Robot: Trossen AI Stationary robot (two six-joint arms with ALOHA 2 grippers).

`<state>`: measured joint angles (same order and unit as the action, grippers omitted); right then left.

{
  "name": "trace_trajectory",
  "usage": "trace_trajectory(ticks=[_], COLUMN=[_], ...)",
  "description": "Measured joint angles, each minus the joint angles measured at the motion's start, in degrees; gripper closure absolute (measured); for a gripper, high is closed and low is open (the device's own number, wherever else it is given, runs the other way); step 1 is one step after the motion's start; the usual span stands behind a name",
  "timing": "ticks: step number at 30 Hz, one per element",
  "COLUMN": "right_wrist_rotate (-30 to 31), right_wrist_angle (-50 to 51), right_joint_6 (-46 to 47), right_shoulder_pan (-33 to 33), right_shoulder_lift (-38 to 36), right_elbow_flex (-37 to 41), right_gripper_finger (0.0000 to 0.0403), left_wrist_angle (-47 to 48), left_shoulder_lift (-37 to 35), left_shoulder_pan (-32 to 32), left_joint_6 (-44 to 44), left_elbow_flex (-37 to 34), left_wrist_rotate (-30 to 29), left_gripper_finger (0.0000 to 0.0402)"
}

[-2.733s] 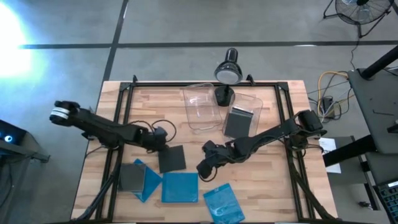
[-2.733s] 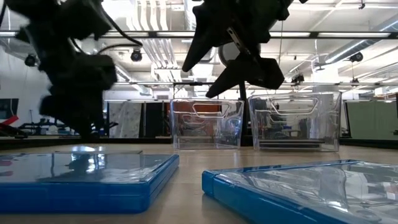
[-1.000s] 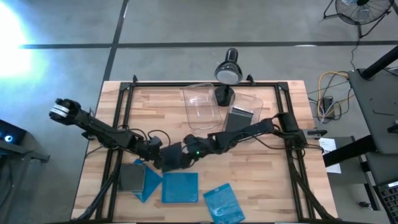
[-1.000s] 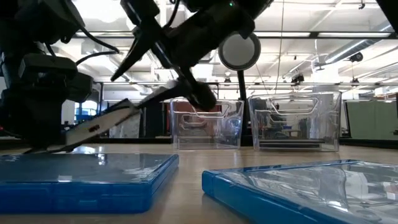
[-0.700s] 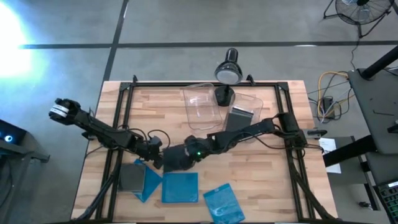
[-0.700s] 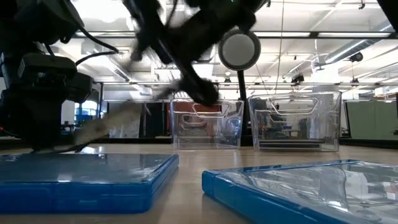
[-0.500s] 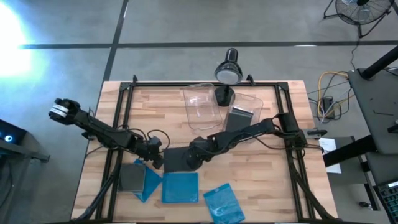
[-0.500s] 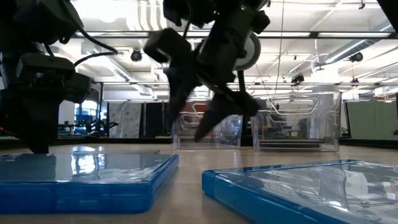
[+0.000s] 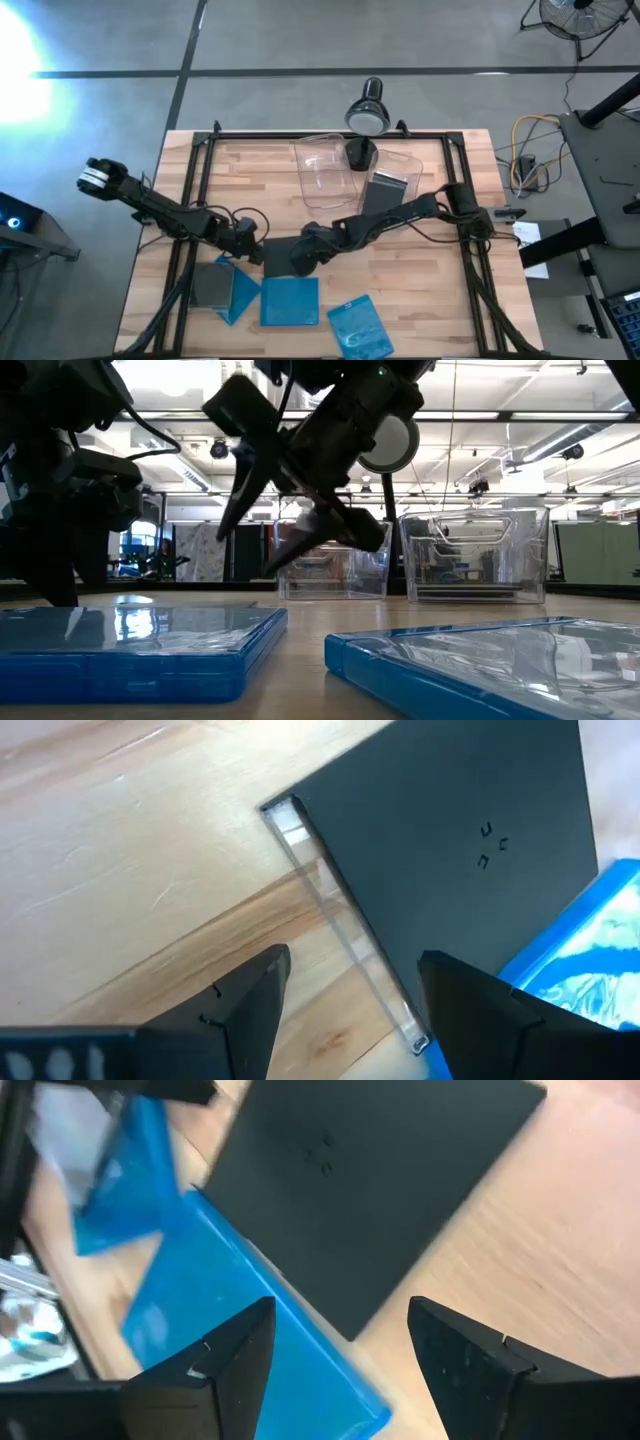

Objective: Pick & place jewel cases by type
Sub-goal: Put the black CD case into the right transparent bin

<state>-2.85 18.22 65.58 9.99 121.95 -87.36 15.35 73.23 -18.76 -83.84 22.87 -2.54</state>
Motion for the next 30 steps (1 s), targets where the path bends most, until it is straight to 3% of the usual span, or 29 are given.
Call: trace_trajectory(ticks=[14, 30], right_wrist_rotate=[-3.2, -5.0], right_wrist_angle=[-1.0, 8.8], right_joint_6=[0.1, -5.8], right_shoulder_pan=[0.5, 0.7], right_shoulder_lift=[2.8, 2.6], right_elbow_flex=[0.1, -0.1], right_gripper_finger=[0.0179, 0.0179], left_wrist_angle=[-12.9, -30.6], left_shoulder_lift=[0.2, -0.1], left_shoulder_pan=[1.3, 1.5], left_joint_6=[0.4, 6.1], left_elbow_flex=[-1.9, -0.7], left_wrist_rotate=[-8.0, -6.6], left_gripper_finger=[0.0188, 0.0188])
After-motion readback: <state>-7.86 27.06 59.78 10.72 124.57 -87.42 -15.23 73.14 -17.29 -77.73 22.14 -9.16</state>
